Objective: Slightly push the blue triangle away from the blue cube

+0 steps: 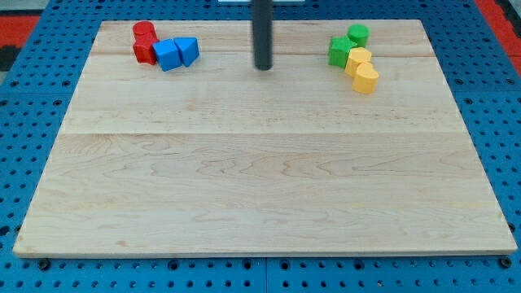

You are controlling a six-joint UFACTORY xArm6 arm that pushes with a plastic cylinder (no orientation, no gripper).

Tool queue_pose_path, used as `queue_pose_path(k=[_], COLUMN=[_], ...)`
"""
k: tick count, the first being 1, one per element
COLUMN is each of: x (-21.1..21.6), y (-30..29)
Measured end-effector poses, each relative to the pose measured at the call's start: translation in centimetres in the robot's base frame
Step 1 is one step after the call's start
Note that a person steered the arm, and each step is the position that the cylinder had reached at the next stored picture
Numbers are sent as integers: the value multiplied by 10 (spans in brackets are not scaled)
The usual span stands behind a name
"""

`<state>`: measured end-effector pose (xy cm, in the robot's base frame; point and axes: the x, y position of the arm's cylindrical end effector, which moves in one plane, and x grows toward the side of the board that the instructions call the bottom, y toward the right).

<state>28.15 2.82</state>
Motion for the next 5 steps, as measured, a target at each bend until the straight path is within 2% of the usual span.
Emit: queue_pose_path(k=[1,2,3,5], x=[-56,-84,-84,-26], y=[32,-14,-105,-157])
